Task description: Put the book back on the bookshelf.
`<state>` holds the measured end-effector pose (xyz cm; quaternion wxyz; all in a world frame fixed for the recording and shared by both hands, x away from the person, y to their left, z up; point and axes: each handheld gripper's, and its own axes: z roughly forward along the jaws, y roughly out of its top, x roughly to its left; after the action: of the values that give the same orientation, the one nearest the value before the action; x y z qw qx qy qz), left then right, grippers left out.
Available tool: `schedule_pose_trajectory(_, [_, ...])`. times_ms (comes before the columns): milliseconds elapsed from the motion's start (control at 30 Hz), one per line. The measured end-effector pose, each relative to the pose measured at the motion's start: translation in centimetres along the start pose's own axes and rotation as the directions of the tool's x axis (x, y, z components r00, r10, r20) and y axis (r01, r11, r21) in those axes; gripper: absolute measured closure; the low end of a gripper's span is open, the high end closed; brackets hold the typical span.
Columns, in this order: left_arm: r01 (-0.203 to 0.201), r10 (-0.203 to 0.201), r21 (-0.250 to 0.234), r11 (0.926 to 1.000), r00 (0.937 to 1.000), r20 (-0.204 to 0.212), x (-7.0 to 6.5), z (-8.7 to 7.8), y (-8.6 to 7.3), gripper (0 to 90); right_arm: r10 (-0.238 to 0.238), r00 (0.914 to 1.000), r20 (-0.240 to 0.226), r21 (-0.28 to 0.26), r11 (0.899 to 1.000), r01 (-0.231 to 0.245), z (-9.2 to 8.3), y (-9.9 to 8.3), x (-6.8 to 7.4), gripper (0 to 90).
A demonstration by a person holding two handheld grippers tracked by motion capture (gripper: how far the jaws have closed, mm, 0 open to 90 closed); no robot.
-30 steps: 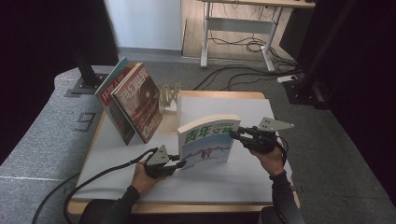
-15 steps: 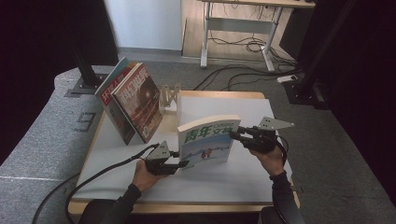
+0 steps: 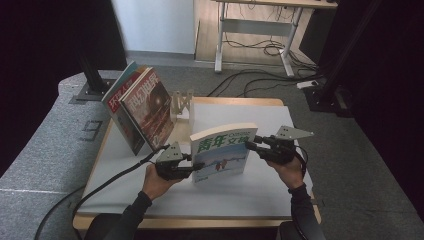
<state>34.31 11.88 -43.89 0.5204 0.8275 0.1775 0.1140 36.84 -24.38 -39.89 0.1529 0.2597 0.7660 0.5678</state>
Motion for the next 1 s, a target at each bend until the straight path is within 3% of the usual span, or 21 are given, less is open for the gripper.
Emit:
schedule_pose_trajectory(567, [0.001,-0.001,-0.032,0.9995,1.0000,-0.010,0.3,-0.8,4.9,61.0,-0.004,0.9998,0.019,0.010,1.000,0.003,0.4,-0.4,0.1,61.5])
schedule_pose_trajectory(1000, [-0.001,0.001,-0.005,1.0000,0.9996,-0.028,0.1,-0.1,6.5,67.5,-0.011,0.9995,0.030,0.015,1.000,0.011,0.6,-0.7,0.2,60.4])
